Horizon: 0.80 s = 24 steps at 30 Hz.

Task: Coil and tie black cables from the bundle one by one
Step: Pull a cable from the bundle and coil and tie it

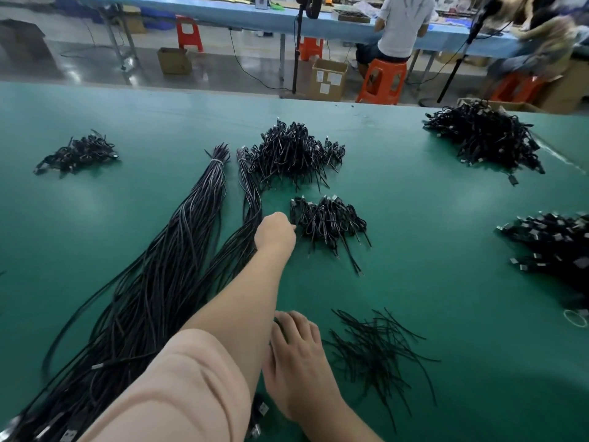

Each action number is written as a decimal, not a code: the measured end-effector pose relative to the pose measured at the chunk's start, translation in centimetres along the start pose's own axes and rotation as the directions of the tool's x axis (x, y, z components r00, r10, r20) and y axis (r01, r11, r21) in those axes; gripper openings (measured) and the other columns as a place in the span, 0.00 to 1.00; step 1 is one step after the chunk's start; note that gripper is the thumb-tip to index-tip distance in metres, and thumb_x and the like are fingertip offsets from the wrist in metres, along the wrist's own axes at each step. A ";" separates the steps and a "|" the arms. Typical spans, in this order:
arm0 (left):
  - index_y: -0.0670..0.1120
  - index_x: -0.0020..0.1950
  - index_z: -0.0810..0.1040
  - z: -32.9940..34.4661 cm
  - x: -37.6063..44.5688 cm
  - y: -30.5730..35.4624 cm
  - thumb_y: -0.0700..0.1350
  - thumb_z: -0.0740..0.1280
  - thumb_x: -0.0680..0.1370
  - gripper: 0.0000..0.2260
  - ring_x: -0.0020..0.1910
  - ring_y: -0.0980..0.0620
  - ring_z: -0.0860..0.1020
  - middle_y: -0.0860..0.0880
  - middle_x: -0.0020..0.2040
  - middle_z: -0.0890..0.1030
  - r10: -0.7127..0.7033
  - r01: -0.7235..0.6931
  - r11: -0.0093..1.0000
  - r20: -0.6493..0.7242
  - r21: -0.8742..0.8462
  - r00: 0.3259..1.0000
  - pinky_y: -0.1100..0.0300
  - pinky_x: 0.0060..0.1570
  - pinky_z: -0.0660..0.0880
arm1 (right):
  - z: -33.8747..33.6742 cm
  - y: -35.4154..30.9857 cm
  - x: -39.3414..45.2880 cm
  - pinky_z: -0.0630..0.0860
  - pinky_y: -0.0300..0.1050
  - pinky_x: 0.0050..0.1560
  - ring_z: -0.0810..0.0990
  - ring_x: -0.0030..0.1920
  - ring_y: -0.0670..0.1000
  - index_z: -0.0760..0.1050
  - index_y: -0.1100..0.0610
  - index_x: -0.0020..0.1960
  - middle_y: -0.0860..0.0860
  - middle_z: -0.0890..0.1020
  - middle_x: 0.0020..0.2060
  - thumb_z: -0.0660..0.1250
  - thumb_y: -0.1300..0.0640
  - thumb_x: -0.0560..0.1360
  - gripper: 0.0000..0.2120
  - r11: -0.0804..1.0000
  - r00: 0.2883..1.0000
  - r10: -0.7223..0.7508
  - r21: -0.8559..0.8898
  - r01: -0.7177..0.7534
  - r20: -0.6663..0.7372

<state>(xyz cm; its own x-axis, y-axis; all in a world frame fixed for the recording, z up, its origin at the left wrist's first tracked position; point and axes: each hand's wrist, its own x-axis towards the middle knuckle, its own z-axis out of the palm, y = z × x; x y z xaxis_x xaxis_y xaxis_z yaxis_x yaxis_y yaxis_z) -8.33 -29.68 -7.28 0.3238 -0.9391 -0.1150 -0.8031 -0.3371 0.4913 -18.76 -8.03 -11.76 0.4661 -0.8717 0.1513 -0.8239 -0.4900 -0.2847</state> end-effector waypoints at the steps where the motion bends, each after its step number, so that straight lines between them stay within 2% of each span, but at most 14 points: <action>1: 0.42 0.47 0.79 0.1 -0.1 0.0 0.49 0.65 0.83 0.12 0.40 0.45 0.77 0.45 0.44 0.81 0.017 -0.017 1.000 0.009 0.018 1.000 0.56 0.37 0.72 | -0.1 0.0 0.0 0.65 0.49 0.68 0.68 0.67 0.52 0.70 0.51 0.67 0.47 0.71 0.65 0.53 0.50 0.80 0.17 1.000 1.000 0.001 -0.001 -0.001 0.002; 7: 0.43 0.47 0.72 -1.4 -1.3 -0.7 0.49 0.56 0.85 0.13 0.42 0.45 0.75 0.45 0.46 0.79 0.140 -0.149 0.983 0.096 0.103 0.986 0.55 0.40 0.71 | -0.1 -0.1 -0.3 0.72 0.50 0.65 0.73 0.64 0.52 0.73 0.52 0.63 0.48 0.75 0.61 0.58 0.51 0.78 0.15 1.000 0.997 0.007 -0.026 -0.009 -0.081; 10: 0.44 0.48 0.72 -4.0 -2.8 -1.9 0.50 0.54 0.86 0.14 0.44 0.44 0.76 0.45 0.47 0.79 0.194 -0.191 0.978 -0.019 0.085 0.981 0.54 0.41 0.70 | 0.0 -0.2 -0.2 0.73 0.51 0.65 0.73 0.63 0.53 0.74 0.53 0.62 0.49 0.76 0.61 0.59 0.52 0.78 0.15 1.000 0.994 0.007 -0.023 -0.010 -0.105; 12: 0.43 0.47 0.73 -6.1 -3.8 -3.5 0.45 0.56 0.84 0.10 0.46 0.41 0.78 0.45 0.46 0.79 0.202 -0.196 0.979 -0.138 0.056 0.970 0.54 0.40 0.69 | 0.0 -0.2 -0.3 0.73 0.51 0.65 0.73 0.63 0.53 0.74 0.53 0.62 0.49 0.76 0.60 0.59 0.52 0.78 0.15 0.999 0.994 -0.001 -0.033 -0.002 -0.112; 14: 0.43 0.53 0.75 -7.9 -5.1 -5.9 0.40 0.57 0.81 0.07 0.49 0.41 0.78 0.44 0.51 0.79 0.170 -0.176 0.984 -0.180 -0.014 0.969 0.53 0.44 0.72 | -0.1 -0.2 -0.2 0.74 0.51 0.64 0.74 0.62 0.54 0.75 0.53 0.62 0.50 0.77 0.60 0.58 0.52 0.78 0.15 0.999 0.993 -0.005 -0.040 0.000 -0.119; 16: 0.47 0.63 0.73 -8.8 -7.1 -8.7 0.40 0.58 0.81 0.12 0.56 0.43 0.75 0.45 0.60 0.75 0.162 -0.163 0.987 -0.098 -0.004 0.982 0.50 0.53 0.73 | -0.2 -0.2 -0.1 0.75 0.51 0.64 0.76 0.62 0.54 0.76 0.54 0.62 0.50 0.79 0.60 0.59 0.52 0.77 0.16 0.999 0.991 -0.005 -0.053 -0.002 -0.130; 17: 0.48 0.68 0.70 -8.8 -8.2 -10.2 0.43 0.58 0.82 0.15 0.61 0.43 0.72 0.45 0.64 0.72 0.168 -0.166 0.984 -0.029 0.066 0.985 0.48 0.59 0.72 | -0.2 -0.2 -0.2 0.75 0.51 0.64 0.76 0.62 0.53 0.77 0.54 0.62 0.50 0.79 0.59 0.59 0.52 0.77 0.17 0.998 0.992 -0.007 -0.059 0.000 -0.129; 19: 0.49 0.76 0.64 -8.1 -10.7 -13.4 0.50 0.58 0.84 0.20 0.70 0.42 0.65 0.44 0.72 0.67 0.155 -0.172 0.956 0.085 0.239 0.984 0.46 0.68 0.68 | -0.3 -0.3 -0.2 0.74 0.50 0.66 0.76 0.62 0.52 0.77 0.54 0.62 0.49 0.79 0.60 0.58 0.52 0.78 0.17 0.998 0.993 -0.017 -0.063 0.010 -0.121; 21: 0.50 0.80 0.58 -7.3 -12.7 -16.2 0.54 0.55 0.85 0.24 0.78 0.43 0.56 0.45 0.79 0.59 0.142 -0.181 0.932 0.142 0.315 0.980 0.47 0.76 0.58 | -0.4 -0.4 -0.3 0.74 0.50 0.66 0.76 0.63 0.51 0.77 0.53 0.62 0.48 0.79 0.60 0.58 0.52 0.78 0.17 0.998 0.993 -0.016 -0.061 0.009 -0.115; 24: 0.54 0.83 0.51 -6.3 -14.6 -19.0 0.57 0.51 0.85 0.26 0.81 0.50 0.41 0.50 0.83 0.47 0.203 -0.253 0.904 0.174 0.345 0.964 0.52 0.79 0.40 | -0.7 -0.7 -0.3 0.75 0.49 0.65 0.77 0.61 0.50 0.78 0.54 0.61 0.49 0.80 0.59 0.60 0.53 0.77 0.15 0.996 0.995 -0.017 -0.086 0.008 -0.100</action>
<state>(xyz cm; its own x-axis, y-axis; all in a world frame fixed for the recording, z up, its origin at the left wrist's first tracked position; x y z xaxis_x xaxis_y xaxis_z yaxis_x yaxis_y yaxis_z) 5.38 -9.12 -9.48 0.0618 -0.9850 -0.1611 -0.9805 -0.0901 0.1748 -18.56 -7.43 -10.95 0.4453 -0.8597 0.2503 -0.8448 -0.4960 -0.2008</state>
